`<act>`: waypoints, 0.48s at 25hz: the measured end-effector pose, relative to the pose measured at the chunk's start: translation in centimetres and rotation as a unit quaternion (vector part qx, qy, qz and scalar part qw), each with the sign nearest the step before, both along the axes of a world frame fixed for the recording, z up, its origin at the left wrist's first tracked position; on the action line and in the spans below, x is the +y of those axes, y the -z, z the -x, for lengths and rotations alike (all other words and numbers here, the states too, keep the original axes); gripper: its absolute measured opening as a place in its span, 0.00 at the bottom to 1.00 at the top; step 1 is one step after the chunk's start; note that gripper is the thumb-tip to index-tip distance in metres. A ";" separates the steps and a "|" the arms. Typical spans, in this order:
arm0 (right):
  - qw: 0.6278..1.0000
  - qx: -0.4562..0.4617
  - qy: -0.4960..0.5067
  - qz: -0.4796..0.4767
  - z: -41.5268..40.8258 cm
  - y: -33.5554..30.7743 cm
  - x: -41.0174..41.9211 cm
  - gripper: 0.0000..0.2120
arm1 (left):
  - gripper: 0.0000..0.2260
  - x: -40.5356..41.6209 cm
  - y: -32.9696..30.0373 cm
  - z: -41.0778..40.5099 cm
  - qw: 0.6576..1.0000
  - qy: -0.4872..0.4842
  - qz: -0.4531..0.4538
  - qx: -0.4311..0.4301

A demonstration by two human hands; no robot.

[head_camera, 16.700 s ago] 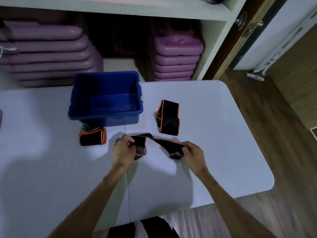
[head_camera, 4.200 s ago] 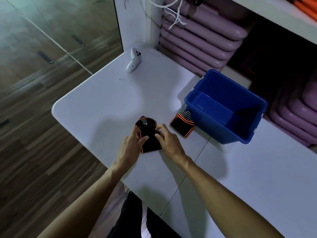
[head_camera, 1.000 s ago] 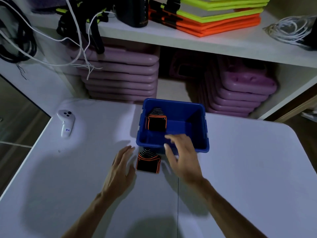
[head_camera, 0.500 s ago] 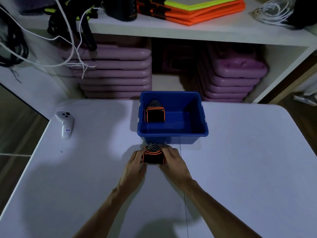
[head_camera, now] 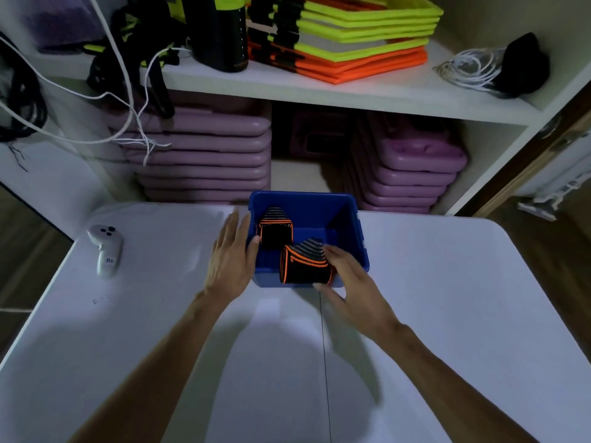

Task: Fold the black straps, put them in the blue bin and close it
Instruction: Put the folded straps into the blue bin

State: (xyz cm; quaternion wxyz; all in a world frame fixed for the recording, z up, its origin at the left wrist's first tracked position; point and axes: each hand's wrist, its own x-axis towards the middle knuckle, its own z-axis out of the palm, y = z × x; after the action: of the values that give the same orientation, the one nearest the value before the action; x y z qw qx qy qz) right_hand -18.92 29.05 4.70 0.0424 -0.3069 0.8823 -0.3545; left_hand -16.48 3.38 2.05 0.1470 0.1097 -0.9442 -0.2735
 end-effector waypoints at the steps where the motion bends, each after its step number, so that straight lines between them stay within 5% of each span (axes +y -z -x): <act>1: 1.000 0.011 0.002 0.001 1.6 -0.8 -0.2 0.27 | 0.25 0.1 0.3 1.2 1.000 -0.001 -0.007 -0.027; 8: 0.968 -0.034 -0.002 -0.247 11.4 0.0 -4.4 0.19 | 0.26 0.5 2.4 2.8 0.997 0.012 -0.059 -0.056; 12: 0.964 -0.069 0.056 -0.250 13.0 3.2 -7.0 0.20 | 0.28 0.3 2.6 2.7 0.998 0.021 -0.044 -0.027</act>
State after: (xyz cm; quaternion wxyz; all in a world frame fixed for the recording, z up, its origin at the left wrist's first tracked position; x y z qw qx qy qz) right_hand -31.89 22.07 1.50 0.1591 -0.2113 0.9535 -0.1445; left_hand -19.21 3.71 -0.52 0.1101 0.1037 -0.9370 -0.3149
